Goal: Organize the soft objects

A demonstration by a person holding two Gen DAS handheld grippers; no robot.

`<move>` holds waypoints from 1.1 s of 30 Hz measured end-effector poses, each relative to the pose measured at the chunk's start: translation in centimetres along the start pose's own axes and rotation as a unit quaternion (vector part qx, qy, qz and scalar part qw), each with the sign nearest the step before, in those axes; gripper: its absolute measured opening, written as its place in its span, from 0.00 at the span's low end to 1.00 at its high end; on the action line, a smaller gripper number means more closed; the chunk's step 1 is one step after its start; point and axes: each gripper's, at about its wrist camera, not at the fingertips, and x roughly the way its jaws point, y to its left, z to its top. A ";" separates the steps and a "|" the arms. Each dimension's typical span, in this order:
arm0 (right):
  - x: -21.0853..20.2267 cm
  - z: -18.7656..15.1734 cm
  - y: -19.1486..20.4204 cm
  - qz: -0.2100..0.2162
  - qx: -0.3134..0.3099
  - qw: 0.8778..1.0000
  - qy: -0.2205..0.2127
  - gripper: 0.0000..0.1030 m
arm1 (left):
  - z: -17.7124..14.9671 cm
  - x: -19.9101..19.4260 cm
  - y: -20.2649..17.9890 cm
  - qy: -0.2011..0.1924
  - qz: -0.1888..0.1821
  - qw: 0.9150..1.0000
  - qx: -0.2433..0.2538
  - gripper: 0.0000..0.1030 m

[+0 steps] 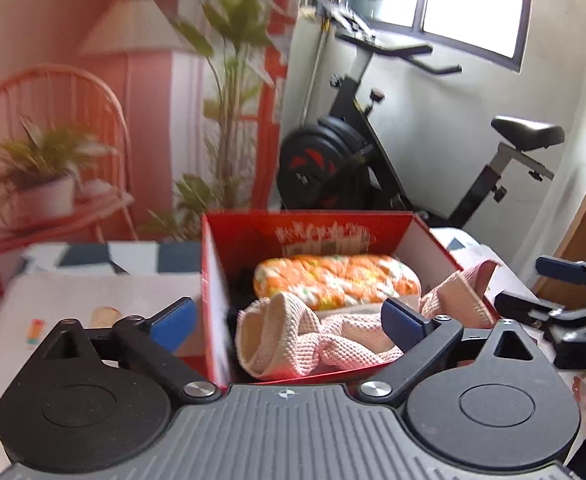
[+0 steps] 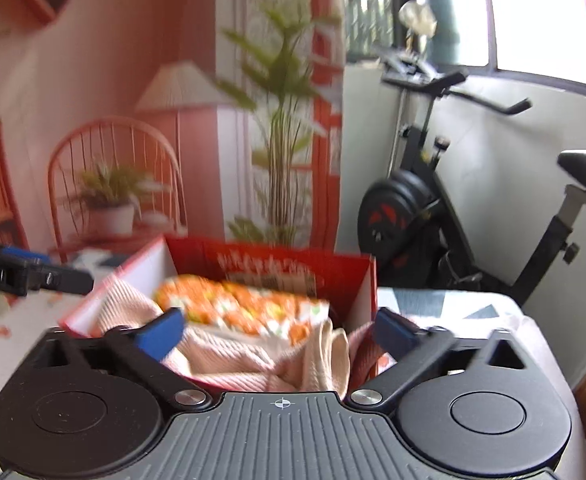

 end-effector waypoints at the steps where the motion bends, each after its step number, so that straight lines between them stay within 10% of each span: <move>1: -1.1 0.5 0.2 0.002 0.005 1.000 -0.007 1.00 | 0.2 -1.3 -0.2 -0.011 0.007 1.000 0.005 1.00; 13: -14.0 3.0 4.3 -0.005 0.021 0.999 -0.047 1.00 | -1.0 -14.9 -2.8 -0.083 0.106 0.991 0.004 1.00; 33: -29.2 5.7 8.9 -0.009 0.016 0.993 -0.115 1.00 | -1.1 -28.7 -6.3 -0.176 0.110 0.978 0.025 1.00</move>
